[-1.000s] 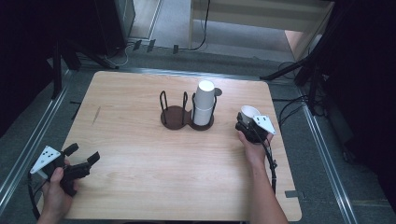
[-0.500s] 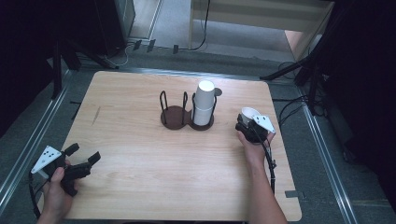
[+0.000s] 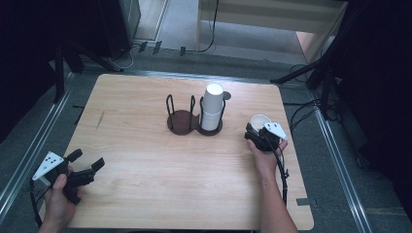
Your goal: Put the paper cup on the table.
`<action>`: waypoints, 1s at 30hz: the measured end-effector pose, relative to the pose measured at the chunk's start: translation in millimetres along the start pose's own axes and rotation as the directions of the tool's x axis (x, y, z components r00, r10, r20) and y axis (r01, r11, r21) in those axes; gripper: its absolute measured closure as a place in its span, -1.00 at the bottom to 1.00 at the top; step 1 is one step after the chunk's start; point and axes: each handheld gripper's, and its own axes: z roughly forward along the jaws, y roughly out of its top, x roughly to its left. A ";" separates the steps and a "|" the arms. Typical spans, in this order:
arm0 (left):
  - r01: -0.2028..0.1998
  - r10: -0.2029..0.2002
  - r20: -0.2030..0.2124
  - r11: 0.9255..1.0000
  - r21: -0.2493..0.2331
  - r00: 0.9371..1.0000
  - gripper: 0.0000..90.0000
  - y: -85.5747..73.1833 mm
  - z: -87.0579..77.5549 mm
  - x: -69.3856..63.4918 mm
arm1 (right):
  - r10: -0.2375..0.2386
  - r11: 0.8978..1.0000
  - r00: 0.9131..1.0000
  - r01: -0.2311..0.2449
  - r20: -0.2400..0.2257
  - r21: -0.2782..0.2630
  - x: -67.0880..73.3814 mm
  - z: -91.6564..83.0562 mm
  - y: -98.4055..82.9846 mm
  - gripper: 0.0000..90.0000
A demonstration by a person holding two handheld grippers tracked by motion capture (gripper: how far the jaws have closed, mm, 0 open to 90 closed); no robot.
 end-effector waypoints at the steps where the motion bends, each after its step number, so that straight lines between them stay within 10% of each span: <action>1: 0.000 0.000 0.000 1.000 -0.001 1.000 -1.00 0.0 0.0 0.0 | 0.003 1.000 1.000 -0.003 -0.005 0.003 -0.4 -0.6 -0.2 -0.63; 11: 0.001 -0.001 0.003 1.000 0.000 1.000 -1.00 -0.1 0.2 0.2 | 0.034 0.999 0.995 -0.032 -0.091 0.022 -6.7 -10.4 -1.0 -1.00; 30: -0.010 0.010 -0.009 1.000 -0.001 1.000 -1.00 -0.3 0.5 -1.5 | 0.003 1.000 0.995 -0.005 -0.103 -0.022 -16.9 -51.4 -5.4 -1.00</action>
